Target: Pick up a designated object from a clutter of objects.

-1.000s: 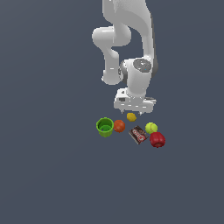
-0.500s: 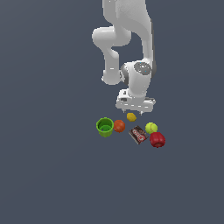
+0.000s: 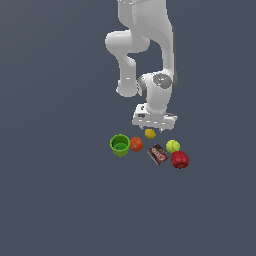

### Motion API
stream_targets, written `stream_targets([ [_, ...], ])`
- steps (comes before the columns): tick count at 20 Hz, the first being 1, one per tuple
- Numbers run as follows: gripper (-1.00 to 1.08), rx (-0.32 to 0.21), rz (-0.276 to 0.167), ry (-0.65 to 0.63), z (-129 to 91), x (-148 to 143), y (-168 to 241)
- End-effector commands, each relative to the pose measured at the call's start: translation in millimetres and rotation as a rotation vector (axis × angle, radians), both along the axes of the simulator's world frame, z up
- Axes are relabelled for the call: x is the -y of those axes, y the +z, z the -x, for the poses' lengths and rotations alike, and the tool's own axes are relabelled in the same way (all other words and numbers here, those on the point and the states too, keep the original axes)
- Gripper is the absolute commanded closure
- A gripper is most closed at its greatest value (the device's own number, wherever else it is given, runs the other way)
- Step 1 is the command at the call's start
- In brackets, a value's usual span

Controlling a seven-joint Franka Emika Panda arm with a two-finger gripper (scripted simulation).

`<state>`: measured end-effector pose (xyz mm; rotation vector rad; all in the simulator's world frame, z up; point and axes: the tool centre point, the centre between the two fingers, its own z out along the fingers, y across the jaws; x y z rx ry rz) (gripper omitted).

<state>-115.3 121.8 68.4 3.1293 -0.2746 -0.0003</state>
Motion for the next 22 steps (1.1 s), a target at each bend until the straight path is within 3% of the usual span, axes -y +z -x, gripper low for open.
stream_targets([
  [1, -0.92, 0.0, 0.0, 0.0, 0.6, 0.0, -8.9],
  [12, -0.92, 0.0, 0.0, 0.0, 1.2, -0.2, -36.5],
  [13, 1.08, 0.0, 0.0, 0.0, 1.2, -0.2, -36.5],
  [22, 1.08, 0.0, 0.0, 0.0, 1.2, -0.2, -36.5],
])
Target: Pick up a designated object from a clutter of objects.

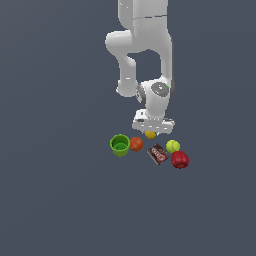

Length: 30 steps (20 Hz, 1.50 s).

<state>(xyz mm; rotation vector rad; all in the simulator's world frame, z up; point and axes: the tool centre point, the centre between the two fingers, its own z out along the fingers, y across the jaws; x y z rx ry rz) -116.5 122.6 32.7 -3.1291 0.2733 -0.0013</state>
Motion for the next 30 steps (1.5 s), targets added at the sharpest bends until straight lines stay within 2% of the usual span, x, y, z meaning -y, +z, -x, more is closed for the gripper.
stream_targets([
  [1, 1.08, 0.0, 0.0, 0.0, 0.0, 0.2, 0.0],
  [7, 1.08, 0.0, 0.0, 0.0, -1.7, -1.0, 8.3],
  [14, 1.08, 0.0, 0.001, 0.0, -7.8, -5.5, 38.7],
  [30, 1.08, -0.001, -0.002, 0.001, -35.1, -25.5, 170.1],
])
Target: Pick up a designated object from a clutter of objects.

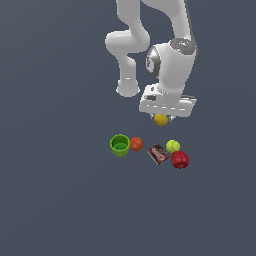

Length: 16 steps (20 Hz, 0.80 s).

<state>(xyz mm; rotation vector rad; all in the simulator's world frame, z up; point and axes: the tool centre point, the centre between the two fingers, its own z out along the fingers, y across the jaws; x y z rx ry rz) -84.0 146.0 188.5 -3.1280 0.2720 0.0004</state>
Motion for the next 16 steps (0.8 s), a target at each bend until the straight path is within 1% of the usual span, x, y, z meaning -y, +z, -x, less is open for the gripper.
stream_targets([
  [1, 1.08, 0.0, 0.0, 0.0, -4.6, -3.4, 23.3],
  [16, 1.08, 0.0, 0.001, -0.001, -38.1, -24.3, 163.2],
])
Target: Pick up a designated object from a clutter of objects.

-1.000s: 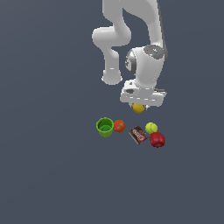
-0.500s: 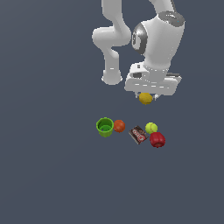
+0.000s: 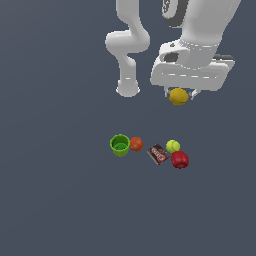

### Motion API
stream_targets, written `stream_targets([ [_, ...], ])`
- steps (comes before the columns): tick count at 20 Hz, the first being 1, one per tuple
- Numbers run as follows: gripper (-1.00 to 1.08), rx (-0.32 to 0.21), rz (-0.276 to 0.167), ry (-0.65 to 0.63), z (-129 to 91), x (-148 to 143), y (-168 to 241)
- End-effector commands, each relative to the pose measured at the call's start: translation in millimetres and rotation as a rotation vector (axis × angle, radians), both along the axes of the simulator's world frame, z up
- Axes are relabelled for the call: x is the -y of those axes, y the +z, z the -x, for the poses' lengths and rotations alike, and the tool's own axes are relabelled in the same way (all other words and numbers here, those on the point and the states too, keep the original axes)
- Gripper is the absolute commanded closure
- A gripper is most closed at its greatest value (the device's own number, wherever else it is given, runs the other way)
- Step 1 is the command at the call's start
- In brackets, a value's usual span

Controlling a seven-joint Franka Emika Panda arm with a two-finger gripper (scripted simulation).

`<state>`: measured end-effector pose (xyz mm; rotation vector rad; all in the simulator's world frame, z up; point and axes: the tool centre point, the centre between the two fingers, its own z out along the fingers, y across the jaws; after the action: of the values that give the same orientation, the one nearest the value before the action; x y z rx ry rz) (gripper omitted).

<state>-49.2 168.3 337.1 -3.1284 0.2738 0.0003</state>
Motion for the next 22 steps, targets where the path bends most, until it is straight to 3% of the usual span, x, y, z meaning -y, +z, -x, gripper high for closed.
stream_targets([
  [1, 1.08, 0.0, 0.0, 0.0, -5.6, -3.4, 23.0],
  [11, 1.08, 0.0, 0.001, -0.002, -22.6, -12.8, 80.6],
  [22, 1.08, 0.0, 0.001, -0.002, -28.6, -15.8, 96.7],
])
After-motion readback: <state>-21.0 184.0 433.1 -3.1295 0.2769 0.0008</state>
